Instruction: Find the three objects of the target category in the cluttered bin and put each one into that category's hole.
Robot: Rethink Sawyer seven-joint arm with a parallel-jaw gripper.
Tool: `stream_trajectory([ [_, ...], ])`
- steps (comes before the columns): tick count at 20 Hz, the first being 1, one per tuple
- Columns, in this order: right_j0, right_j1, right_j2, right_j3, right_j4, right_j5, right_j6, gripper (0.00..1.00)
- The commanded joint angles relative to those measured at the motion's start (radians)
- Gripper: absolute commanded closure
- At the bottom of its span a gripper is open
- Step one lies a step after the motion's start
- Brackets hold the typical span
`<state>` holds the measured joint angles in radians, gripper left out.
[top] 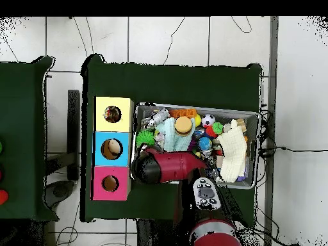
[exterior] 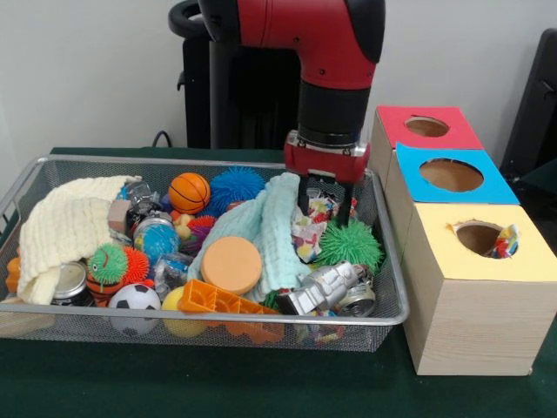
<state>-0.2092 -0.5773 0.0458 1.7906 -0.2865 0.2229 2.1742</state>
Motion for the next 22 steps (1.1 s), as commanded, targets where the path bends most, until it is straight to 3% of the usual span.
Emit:
stream_trajectory([
  [1, -0.068, -0.083, 0.09, 0.068, -0.033, 0.139, -0.068, 0.0],
  [8, -0.05, 0.017, 0.075, -0.012, -0.057, 0.099, -0.049, 0.0],
  [15, 0.014, 0.106, 0.013, -0.076, -0.057, 0.013, 0.022, 0.0],
  [20, 0.056, 0.124, -0.041, -0.097, -0.049, -0.013, 0.055, 0.0],
  [21, 0.073, 0.13, -0.059, -0.105, -0.049, -0.026, 0.063, 1.0],
  [22, 0.071, 0.13, -0.057, -0.107, -0.051, -0.018, 0.057, 1.0],
])
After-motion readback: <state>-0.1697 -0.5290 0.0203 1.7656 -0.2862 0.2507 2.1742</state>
